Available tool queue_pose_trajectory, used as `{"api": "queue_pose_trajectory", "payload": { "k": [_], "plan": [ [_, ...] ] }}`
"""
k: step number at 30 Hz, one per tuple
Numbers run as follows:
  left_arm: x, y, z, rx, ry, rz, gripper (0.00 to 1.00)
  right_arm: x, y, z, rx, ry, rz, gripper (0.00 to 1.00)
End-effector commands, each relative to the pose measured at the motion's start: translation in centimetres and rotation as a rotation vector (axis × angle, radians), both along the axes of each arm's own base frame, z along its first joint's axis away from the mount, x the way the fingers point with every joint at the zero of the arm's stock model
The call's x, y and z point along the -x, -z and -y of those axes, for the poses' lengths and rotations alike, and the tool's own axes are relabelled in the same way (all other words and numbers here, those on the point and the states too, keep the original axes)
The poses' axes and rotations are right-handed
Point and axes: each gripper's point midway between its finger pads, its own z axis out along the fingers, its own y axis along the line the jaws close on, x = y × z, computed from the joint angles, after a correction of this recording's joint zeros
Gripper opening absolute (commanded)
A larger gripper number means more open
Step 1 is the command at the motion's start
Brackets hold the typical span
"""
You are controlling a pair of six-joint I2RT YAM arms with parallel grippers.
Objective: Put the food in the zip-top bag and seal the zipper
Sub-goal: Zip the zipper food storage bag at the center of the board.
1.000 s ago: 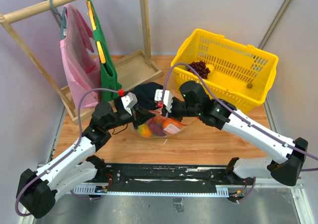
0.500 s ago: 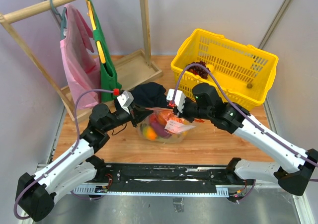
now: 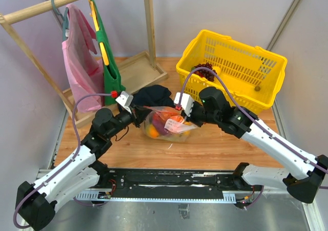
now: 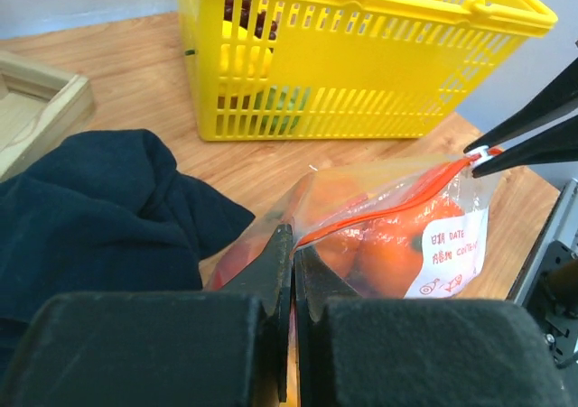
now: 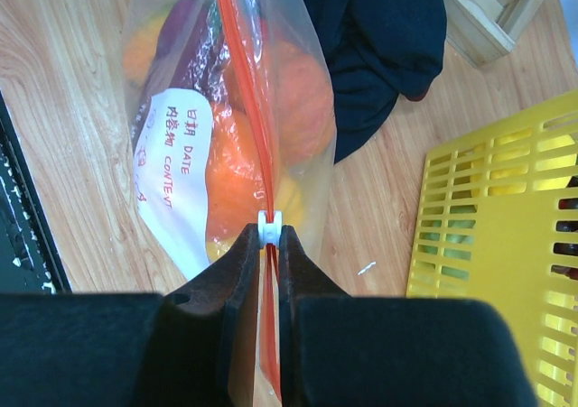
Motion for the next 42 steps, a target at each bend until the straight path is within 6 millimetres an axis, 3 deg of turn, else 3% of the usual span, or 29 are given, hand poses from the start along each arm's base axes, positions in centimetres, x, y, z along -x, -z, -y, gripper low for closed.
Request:
{"api": "queue_pose_trajectory", "payload": {
  "k": [1, 3, 5, 8, 14, 22, 27, 39, 42],
  "plan": [
    [-0.7, -1.1, -1.2, -0.001, -0.070, 0.051, 0.00, 0.1, 0.4, 1.8, 0.026, 0.040, -0.009, 0.01],
    [0.0, -1.8, -0.3, 0.006, -0.001, 0.071, 0.06, 0.2, 0.2, 1.5, 0.013, 0.029, -0.009, 0.01],
    [0.7, -2.6, 0.4, 0.012, 0.058, 0.089, 0.27, 0.2, 0.0, 1.2, 0.003, 0.021, -0.008, 0.01],
    [1.3, -3.9, 0.8, -0.014, 0.107, 0.134, 0.51, 0.3, -0.3, 0.9, -0.006, 0.007, -0.007, 0.01],
    [2.9, -5.5, 1.6, -0.092, 0.225, 0.211, 0.71, 0.4, -0.4, 0.3, -0.022, -0.022, -0.008, 0.01],
    [3.8, -4.0, 4.5, -0.250, 0.411, 0.244, 0.75, 0.5, -0.4, -0.6, -0.046, -0.054, -0.022, 0.01],
    [2.7, -3.0, 6.2, -0.352, 0.461, 0.287, 0.75, 0.9, -0.3, -1.0, -0.066, -0.071, -0.037, 0.01],
    [3.3, 0.0, 9.4, -0.405, 0.601, 0.241, 0.58, 1.3, -0.3, -1.5, -0.101, -0.084, -0.053, 0.01],
    [3.7, 0.3, 9.8, -0.405, 0.623, 0.237, 0.48, 1.2, -0.4, -1.5, -0.102, -0.082, -0.050, 0.01]
  ]
}}
